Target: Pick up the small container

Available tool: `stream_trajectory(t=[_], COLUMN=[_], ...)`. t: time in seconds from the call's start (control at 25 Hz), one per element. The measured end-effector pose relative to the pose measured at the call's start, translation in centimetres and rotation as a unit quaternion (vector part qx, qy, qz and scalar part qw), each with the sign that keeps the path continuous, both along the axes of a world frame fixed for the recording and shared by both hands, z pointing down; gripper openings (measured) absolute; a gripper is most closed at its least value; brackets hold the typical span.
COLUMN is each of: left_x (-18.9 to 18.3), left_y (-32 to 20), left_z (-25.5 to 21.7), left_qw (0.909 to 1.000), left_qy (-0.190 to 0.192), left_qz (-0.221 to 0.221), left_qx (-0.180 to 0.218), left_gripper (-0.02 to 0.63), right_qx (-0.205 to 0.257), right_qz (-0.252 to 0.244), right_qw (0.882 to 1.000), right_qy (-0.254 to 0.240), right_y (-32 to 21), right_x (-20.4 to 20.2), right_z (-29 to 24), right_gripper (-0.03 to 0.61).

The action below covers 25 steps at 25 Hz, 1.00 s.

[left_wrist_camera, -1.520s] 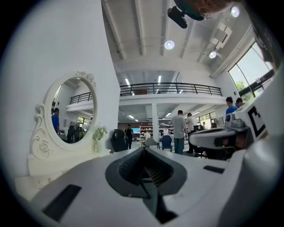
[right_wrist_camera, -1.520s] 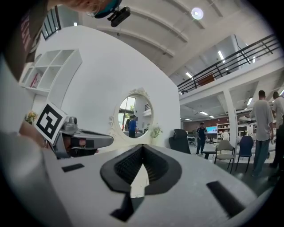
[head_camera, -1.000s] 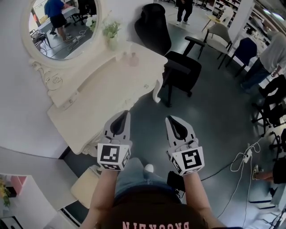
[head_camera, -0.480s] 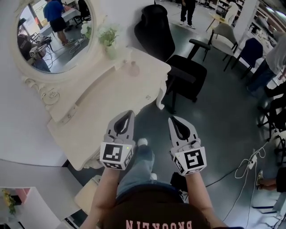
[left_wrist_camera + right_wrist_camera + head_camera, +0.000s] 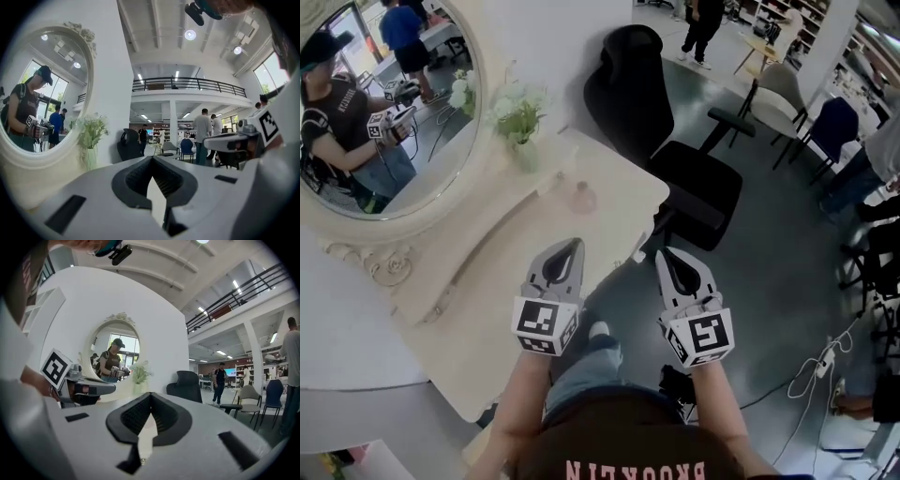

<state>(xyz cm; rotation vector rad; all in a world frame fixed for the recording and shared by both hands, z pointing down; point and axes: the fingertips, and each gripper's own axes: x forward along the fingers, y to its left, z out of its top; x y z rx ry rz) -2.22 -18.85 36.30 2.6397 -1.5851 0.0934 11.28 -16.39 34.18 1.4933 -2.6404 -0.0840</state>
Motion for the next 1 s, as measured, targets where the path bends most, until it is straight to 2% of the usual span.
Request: stream_trajectory(t=[0.12,0.24,0.36,0.6,0.68,0.72,0.76,1.0], left_x=[-0.7,-1.6,-2.4,-3.2,-2.9,-2.8,-2.6,-2.2], left_y=[-4.4,-7.7,-10.0,-14.2,-15.1,-15.4,-15.7,-18.0], left_z=[0.7,1.4,2.1,4.9,6.5,7.5,8.5,14.0], left_qw=[0.9999,0.9997,0.9993,0.9979,0.9967,0.9959,0.9949,0.9859], left_qy=[-0.007,0.007,0.019,0.013,0.005,0.000,-0.006,-0.026], left_qz=[0.011,0.015,0.005,-0.005,0.002,0.004,0.005,-0.016], left_qx=[-0.007,-0.017,-0.031,-0.062,-0.081,-0.091,-0.101,-0.164], left_gripper=[0.003,0.003,0.003,0.014,0.159,0.214,0.242,0.259], right_qx=[-0.003,-0.007,-0.017,-0.044,-0.052,-0.056,-0.060,-0.081], right_qz=[0.003,-0.001,-0.007,-0.017,-0.023,-0.027,-0.030,-0.048], right_qw=[1.000,1.000,1.000,0.999,0.998,0.998,0.998,0.995], right_qy=[0.002,0.009,0.016,0.022,0.023,0.022,0.022,0.020], right_y=[-4.5,-7.7,-9.9,-14.4,-15.7,-16.3,-16.8,-20.5], right_x=[-1.1,-2.6,-3.5,-3.9,-3.8,-3.8,-3.7,-2.8], right_z=[0.0,0.4,0.7,2.6,3.4,3.8,4.3,6.1], right_gripper=[-0.002,-0.002,-0.002,-0.002,-0.002,-0.002,-0.002,-0.002])
